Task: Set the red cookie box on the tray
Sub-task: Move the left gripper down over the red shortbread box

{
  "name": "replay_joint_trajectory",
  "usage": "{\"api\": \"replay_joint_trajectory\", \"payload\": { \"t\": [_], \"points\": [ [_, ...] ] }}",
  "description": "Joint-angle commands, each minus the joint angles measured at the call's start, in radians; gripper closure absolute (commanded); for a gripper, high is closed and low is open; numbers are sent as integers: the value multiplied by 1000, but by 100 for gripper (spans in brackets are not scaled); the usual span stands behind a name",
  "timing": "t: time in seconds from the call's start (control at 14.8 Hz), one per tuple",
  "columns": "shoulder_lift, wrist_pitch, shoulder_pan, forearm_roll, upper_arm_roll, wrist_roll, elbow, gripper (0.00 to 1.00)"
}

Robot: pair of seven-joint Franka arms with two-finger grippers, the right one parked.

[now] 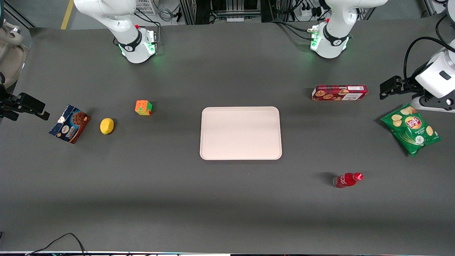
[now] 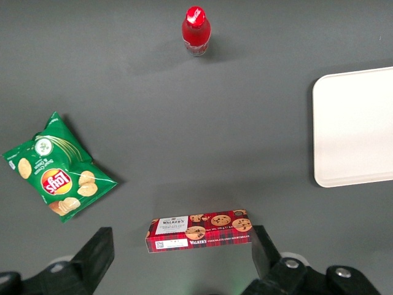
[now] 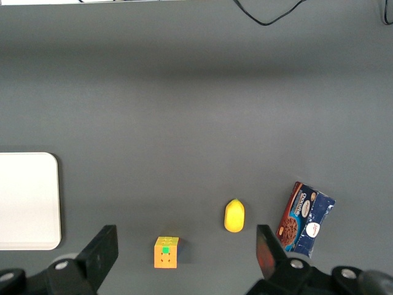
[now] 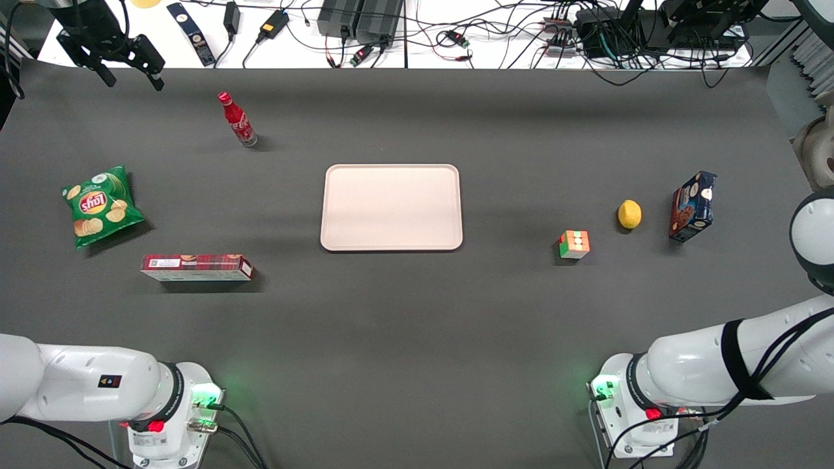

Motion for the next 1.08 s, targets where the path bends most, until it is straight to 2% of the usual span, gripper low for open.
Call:
{"api": "replay_joint_trajectory", "payload": {
  "t": [0.0, 0.47, 0.68, 0.81, 1.01],
  "points": [
    [10, -28, 1, 6, 3, -3, 32, 0],
    [28, -119, -2, 4, 0, 63, 29, 0],
    [48, -121, -2, 8, 1, 306, 15, 0],
    [76, -121, -3, 11, 1, 400, 13, 0],
    [70, -46, -11, 70, 0, 610, -86, 0]
  ]
}}
